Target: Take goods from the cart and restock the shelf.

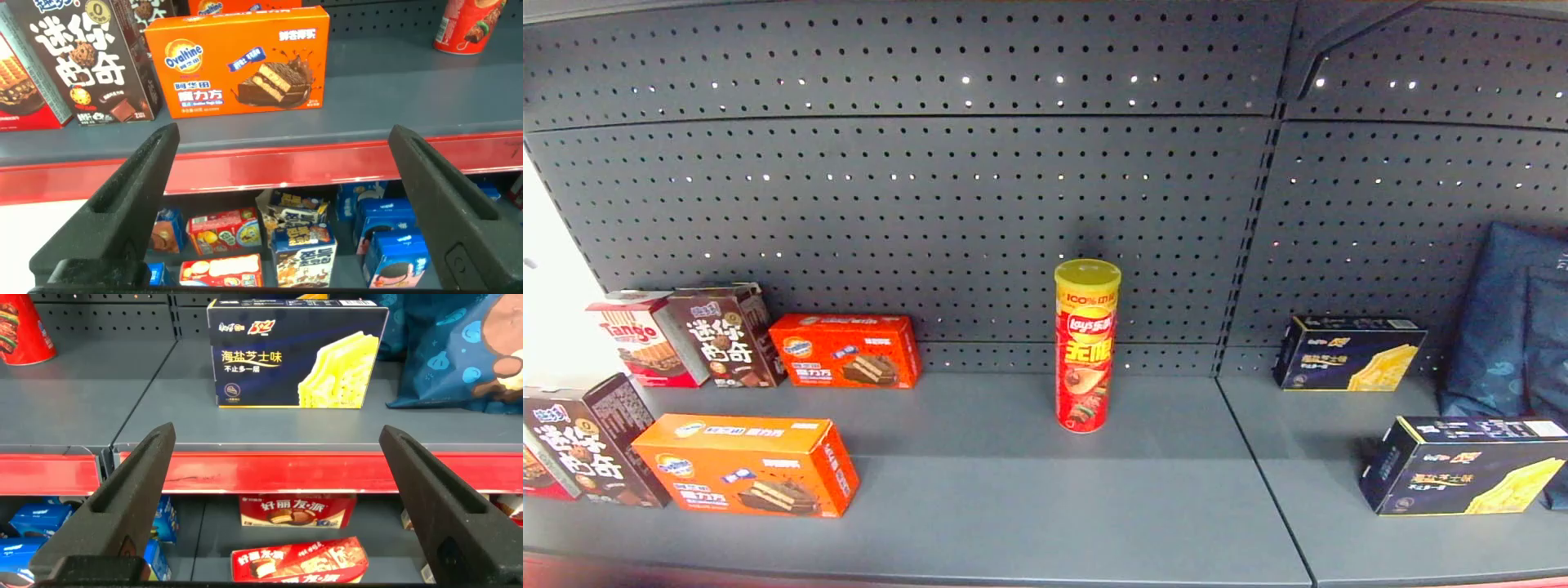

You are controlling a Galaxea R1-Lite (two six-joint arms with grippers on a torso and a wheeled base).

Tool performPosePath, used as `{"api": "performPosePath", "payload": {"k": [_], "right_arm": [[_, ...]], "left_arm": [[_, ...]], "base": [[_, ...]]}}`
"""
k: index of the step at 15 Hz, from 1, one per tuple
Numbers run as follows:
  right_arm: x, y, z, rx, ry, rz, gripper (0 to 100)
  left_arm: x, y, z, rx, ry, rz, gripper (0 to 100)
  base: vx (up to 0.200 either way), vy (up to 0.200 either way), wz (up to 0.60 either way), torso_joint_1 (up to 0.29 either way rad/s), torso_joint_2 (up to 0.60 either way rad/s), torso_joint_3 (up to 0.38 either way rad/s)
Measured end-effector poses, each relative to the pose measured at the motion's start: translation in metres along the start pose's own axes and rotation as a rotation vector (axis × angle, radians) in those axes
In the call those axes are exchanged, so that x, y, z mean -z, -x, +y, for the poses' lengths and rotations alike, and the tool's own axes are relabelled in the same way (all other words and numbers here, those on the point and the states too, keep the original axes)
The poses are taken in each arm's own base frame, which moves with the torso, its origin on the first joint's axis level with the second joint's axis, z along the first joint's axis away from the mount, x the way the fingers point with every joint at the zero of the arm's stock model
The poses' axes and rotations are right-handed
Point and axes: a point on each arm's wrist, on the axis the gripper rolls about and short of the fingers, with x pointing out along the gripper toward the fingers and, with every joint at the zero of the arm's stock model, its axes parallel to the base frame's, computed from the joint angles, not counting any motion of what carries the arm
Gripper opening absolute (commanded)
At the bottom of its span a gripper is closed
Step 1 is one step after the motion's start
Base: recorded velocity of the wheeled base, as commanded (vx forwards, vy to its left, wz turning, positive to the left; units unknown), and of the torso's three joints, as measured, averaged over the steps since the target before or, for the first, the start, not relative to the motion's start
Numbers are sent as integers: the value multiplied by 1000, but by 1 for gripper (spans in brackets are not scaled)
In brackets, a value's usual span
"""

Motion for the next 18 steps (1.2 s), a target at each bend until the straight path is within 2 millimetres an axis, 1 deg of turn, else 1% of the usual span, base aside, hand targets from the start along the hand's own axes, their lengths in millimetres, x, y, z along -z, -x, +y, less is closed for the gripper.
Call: {"api": "performPosePath", "payload": {"k": [7, 18], "right_arm": [[0, 0, 0, 0, -1, 0, 100], [0, 0, 0, 0, -1, 0, 100]], "left_arm": [[0, 0, 0, 0, 0, 0, 100], [0, 0, 0, 1, 0, 0, 100]], "base": [[0, 0, 0, 0, 0, 0], [0, 0, 600, 2, 3, 4]]}}
